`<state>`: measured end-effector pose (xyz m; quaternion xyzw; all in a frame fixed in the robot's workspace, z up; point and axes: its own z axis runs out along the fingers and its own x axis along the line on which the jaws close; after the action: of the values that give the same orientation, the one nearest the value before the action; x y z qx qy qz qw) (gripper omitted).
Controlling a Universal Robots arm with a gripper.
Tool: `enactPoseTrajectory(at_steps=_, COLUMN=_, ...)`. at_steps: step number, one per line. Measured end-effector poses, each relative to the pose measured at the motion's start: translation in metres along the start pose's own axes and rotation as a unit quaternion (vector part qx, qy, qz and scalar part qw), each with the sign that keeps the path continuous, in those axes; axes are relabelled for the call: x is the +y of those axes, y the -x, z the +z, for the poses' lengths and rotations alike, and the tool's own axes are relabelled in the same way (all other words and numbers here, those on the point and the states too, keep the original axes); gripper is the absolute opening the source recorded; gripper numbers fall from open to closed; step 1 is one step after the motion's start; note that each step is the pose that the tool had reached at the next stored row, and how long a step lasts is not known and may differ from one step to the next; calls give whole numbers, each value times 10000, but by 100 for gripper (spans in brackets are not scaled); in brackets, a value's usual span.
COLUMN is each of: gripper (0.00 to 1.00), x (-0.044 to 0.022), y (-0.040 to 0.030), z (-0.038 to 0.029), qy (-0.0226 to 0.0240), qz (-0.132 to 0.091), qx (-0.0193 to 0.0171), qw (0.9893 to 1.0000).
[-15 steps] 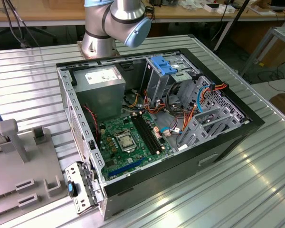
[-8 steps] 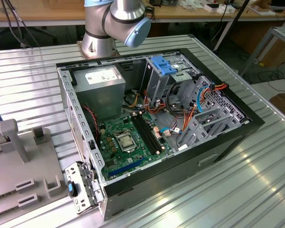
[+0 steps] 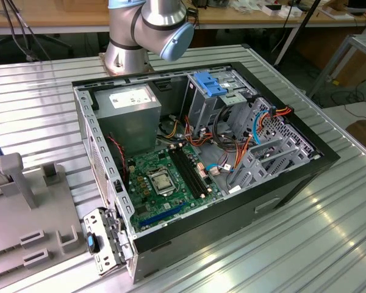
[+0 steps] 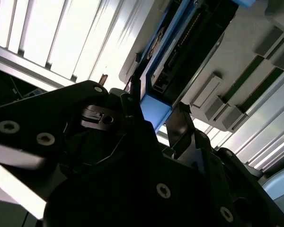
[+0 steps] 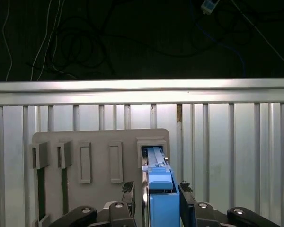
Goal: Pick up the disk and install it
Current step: 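Pick up the disk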
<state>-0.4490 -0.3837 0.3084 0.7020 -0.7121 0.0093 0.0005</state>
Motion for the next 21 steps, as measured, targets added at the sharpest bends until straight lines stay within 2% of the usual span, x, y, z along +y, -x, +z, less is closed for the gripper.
enactPoseTrajectory(at_steps=9, gripper=49, x=0, y=0, z=0, qy=0, qz=0, qx=0, qw=10000)
enactPoseTrajectory(at_steps=10, gripper=41, x=0, y=-1, z=1, qy=0, qz=0, qx=0, qw=10000)
enactPoseTrajectory(at_steps=12, gripper=37, x=0, y=-1, z=0, qy=0, qz=0, qx=0, qw=10000)
enactPoseTrajectory(at_steps=21, gripper=37, x=0, y=-2, z=1, qy=0, qz=0, qx=1, qw=10000)
